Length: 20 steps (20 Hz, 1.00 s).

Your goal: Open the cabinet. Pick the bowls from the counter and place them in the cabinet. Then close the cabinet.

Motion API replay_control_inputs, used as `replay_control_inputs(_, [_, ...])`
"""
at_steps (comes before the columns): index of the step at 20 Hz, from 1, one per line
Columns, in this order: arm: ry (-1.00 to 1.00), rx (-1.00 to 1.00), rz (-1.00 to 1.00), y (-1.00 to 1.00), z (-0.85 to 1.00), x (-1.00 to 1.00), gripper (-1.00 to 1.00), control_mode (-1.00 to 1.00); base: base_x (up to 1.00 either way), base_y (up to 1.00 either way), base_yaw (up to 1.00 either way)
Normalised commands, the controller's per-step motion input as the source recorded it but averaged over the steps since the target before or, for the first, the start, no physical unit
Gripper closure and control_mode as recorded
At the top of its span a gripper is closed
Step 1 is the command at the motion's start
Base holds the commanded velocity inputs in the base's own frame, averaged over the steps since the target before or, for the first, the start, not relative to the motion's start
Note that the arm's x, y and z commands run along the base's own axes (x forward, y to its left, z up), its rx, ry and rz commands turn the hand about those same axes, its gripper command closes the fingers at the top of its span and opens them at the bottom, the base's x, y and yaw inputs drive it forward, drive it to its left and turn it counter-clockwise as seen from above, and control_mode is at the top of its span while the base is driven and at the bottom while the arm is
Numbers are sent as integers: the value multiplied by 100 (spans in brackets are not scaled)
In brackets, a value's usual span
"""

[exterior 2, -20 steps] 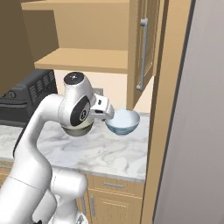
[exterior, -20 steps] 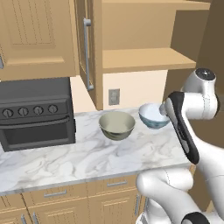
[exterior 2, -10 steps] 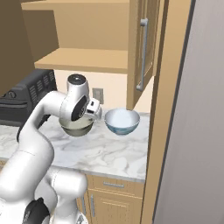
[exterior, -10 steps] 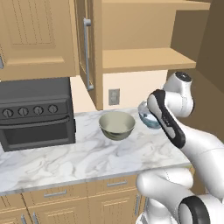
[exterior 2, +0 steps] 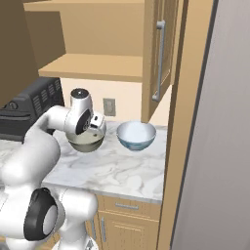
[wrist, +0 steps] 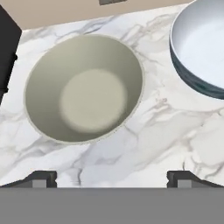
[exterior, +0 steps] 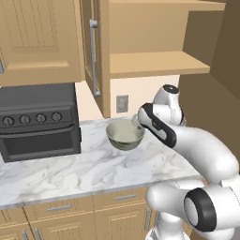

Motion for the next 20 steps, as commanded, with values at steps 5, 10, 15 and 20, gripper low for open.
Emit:
replay_control_inputs(5, [7, 0, -4, 0, -32, 52, -100, -100, 0, 0, 0])
replay_control_inputs(10, [10, -2, -7, 0, -38, 44, -100, -100, 0, 0, 0])
replay_control_inputs(15, [2, -3, -7, 0, -43, 45, -100, -100, 0, 0, 0])
replay_control_inputs(20, [1, 0, -5, -4, -29, 35, -100, -100, 0, 0, 0])
